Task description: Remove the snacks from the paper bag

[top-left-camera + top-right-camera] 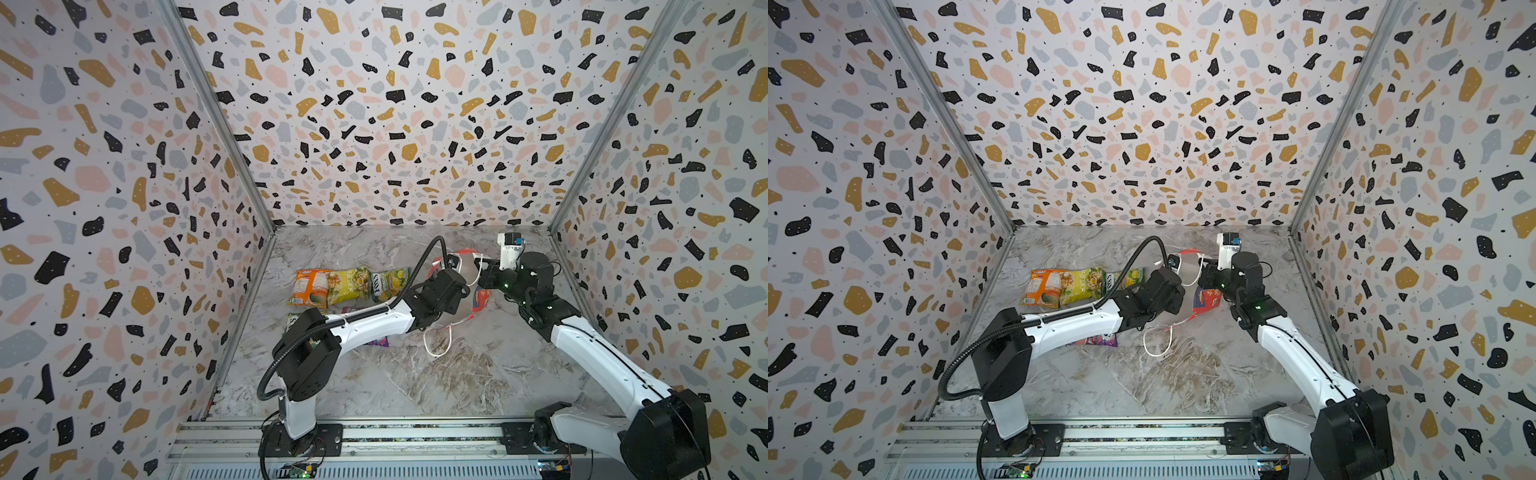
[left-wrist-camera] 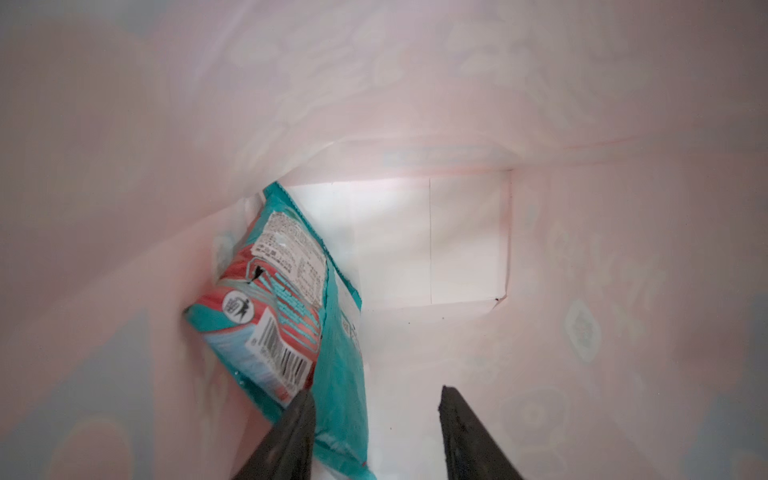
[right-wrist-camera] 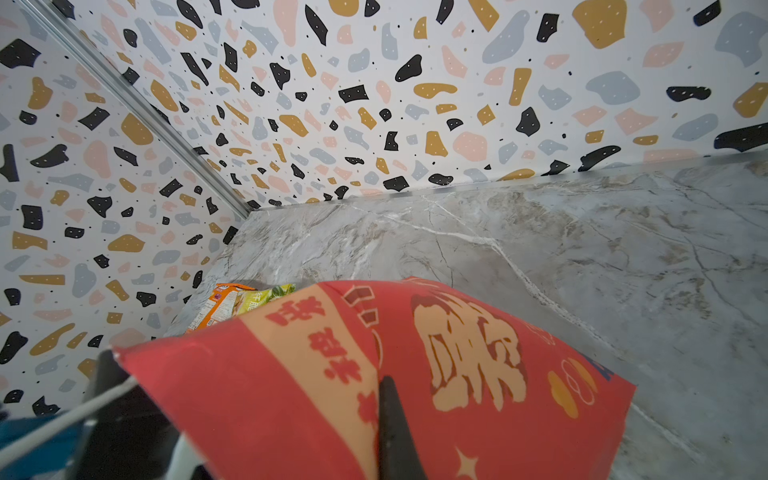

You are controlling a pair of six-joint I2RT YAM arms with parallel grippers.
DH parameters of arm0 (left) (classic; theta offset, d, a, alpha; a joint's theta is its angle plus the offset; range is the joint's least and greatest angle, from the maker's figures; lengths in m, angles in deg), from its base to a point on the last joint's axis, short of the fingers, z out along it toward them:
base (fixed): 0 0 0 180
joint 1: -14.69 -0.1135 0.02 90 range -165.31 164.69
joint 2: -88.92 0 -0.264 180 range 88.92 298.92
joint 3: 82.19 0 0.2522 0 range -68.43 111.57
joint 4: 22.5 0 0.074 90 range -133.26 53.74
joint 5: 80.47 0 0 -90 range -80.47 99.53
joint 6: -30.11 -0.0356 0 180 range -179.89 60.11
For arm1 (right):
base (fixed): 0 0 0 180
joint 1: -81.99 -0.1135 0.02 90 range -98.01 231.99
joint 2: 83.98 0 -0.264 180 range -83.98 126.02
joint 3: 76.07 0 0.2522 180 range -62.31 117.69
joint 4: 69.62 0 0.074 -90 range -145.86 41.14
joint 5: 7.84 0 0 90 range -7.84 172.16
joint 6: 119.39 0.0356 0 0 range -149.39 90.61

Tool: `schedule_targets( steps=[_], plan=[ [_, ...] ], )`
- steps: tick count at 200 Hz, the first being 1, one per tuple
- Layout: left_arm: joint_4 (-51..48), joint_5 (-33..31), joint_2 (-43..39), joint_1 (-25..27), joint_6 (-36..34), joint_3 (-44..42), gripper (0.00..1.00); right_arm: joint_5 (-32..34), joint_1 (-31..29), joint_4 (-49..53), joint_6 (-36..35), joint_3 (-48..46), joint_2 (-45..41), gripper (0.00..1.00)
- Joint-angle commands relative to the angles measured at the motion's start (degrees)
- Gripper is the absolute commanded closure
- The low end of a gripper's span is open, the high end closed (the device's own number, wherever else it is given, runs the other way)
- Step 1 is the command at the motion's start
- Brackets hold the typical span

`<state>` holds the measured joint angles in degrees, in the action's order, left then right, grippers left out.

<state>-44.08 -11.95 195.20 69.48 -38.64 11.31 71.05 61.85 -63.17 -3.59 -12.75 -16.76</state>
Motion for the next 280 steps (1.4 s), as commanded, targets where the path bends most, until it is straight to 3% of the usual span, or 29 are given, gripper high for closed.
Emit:
schedule_targets(
  steps=[1,55,104,129,154,181,201,280],
  plan=[
    [-0.78,-3.39,2.51,-0.6,2.05,1.67,0.48,-1.98,-0.25,-3.77,1.18,0.5,-1.98,1.0],
    [-2.32,-5.97,4.81,-0.84,4.4,2.63,0.46,-2.05,-0.25,-4.05,1.32,0.23,-2.14,1.0],
    [4.38,-5.2,5.84,-1.12,2.11,0.68,0.47,-2.55,-0.33,-4.7,1.53,-0.08,-1.85,1.0],
    [7.35,-5.67,6.95,-1.12,-0.11,0.94,0.53,-2.71,-0.34,-4.61,1.43,0.0,-1.94,1.0],
    [8.32,-5.56,8.36,-1.35,-1.86,2.19,0.69,-2.68,-0.25,-4.63,1.45,-0.12,-1.98,1.0],
    [9.87,-4.98,8.6,-1.47,-3.02,2.13,0.93,-2.66,-0.24,-4.58,1.44,-0.07,-1.91,1.0],
    [11.57,-3.95,7.36,-1.52,-4.01,0.92,1.0,-2.55,-0.21,-4.58,1.53,-0.19,-1.95,1.0],
    [14.38,-0.46,-5.02,-0.92,-7.76,-7.47,1.0,-0.83,0.81,-3.46,2.1,0.27,-1.3,1.0]
  ],
)
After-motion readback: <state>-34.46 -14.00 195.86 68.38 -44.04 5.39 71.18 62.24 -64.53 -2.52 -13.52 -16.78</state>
